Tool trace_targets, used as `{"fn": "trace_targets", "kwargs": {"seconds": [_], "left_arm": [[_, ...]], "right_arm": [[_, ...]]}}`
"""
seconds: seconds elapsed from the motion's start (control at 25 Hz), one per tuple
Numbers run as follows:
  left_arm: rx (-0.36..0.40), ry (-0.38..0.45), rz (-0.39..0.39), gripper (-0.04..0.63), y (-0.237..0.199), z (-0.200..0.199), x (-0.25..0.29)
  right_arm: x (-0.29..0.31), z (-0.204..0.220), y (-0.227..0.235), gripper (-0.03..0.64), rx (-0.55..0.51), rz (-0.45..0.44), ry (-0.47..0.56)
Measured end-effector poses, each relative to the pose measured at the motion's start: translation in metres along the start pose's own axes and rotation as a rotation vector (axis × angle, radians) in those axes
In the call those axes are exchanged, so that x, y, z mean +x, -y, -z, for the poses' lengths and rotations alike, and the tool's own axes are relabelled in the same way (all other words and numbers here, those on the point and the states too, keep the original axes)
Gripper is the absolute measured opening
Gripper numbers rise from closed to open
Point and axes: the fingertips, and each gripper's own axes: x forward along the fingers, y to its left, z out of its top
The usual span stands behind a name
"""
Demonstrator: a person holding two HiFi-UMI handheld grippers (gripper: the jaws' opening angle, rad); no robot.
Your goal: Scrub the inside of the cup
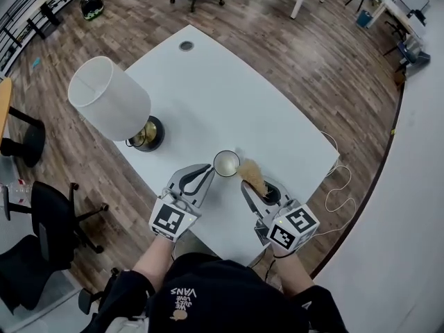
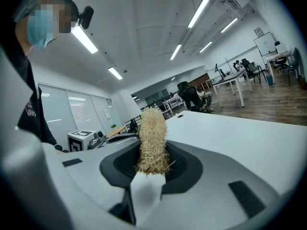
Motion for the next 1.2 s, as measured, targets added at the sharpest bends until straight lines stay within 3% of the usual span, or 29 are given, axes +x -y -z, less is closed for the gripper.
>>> {"fn": "trace_targets", "kwargs": {"seconds": [0.08, 0.16, 0.44, 0.64, 1.2], "left_arm": [[0.007, -0.006, 0.020, 0.024, 0.000, 0.006, 0.007], [-0.003, -0.020, 0.052, 0.142, 0.001, 0.014, 0.014], [0.040, -0.081, 0.120, 0.381, 0.004, 0.044, 0.033], [0.084, -0.105, 0.162, 0.413, 0.010, 0.057, 0.044], [0.091, -0.188, 0.233, 0.434, 0.019, 0.097, 0.085]], "right_arm": [[0.003, 0.002, 0.005, 0.100, 0.005, 0.002, -0.007], [0.004, 0.003, 0.008, 0.100, 0.009, 0.005, -0.014], [0.010, 0.008, 0.014, 0.100, 0.017, 0.010, -0.031], [0.013, 0.008, 0.012, 0.100, 0.020, 0.012, -0.037], [0.014, 0.018, 0.021, 0.100, 0.028, 0.023, -0.068]]}}
